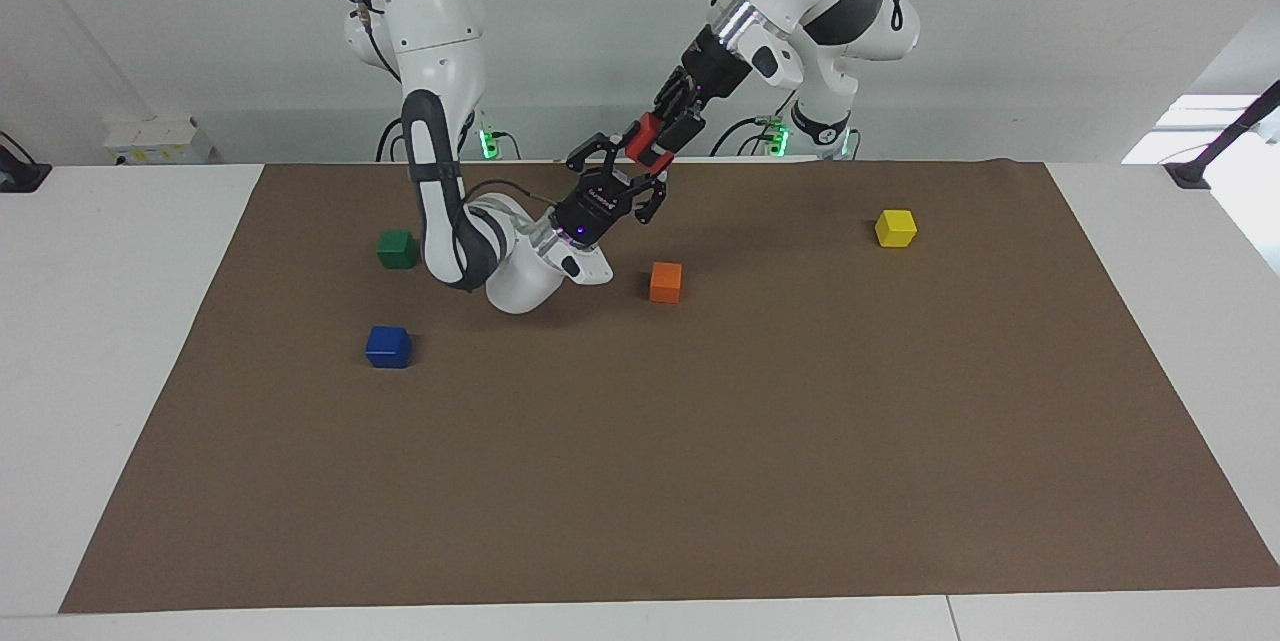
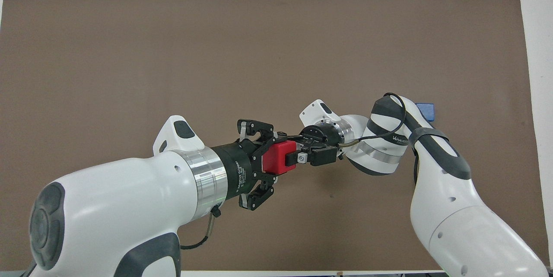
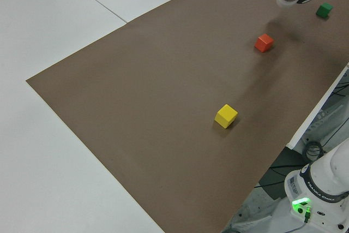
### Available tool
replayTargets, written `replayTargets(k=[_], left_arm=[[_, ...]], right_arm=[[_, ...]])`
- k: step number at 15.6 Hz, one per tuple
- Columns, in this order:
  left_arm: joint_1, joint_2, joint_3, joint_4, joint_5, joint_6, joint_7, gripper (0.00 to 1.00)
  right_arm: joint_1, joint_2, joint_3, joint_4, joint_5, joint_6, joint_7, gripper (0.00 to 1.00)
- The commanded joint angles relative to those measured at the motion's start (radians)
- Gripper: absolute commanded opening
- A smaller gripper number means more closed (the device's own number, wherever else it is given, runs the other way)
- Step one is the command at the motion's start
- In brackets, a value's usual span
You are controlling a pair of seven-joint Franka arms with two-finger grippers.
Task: Transfer red block to right arm and stack on blue block
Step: 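Grasp the red block with the right gripper and open the left gripper, then carry the red block with the right gripper above the blue block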
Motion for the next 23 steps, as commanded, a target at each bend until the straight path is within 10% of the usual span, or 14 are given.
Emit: replayTargets(k=[1, 9, 19, 23], left_arm=[[0.050, -0.013, -0.007, -0.001, -0.019, 0.006, 0.000, 1.00], [0.403, -0.025, 0.004, 0.042, -0.009, -0.347, 0.330, 1.00], [0.724, -0.012, 0.001, 0.060, 0.354, -0.499, 1.012, 1.00], [0.718, 0.174, 0.001, 0.290, 0.548, -0.634, 1.217, 1.00]], right_arm=[[0.014, -0.006, 0.009, -0.002, 0.013, 0.018, -0.008, 0.00], [-0.013, -0.062, 0.007, -0.005, 0.016, 0.080, 0.084, 0.00], [-0.152, -0.318, -0.001, 0.067, -0.183, 0.651, 0.486, 0.00], [-0.155, -0.410, -0.002, 0.127, -0.422, 0.875, 0.680, 0.00]])
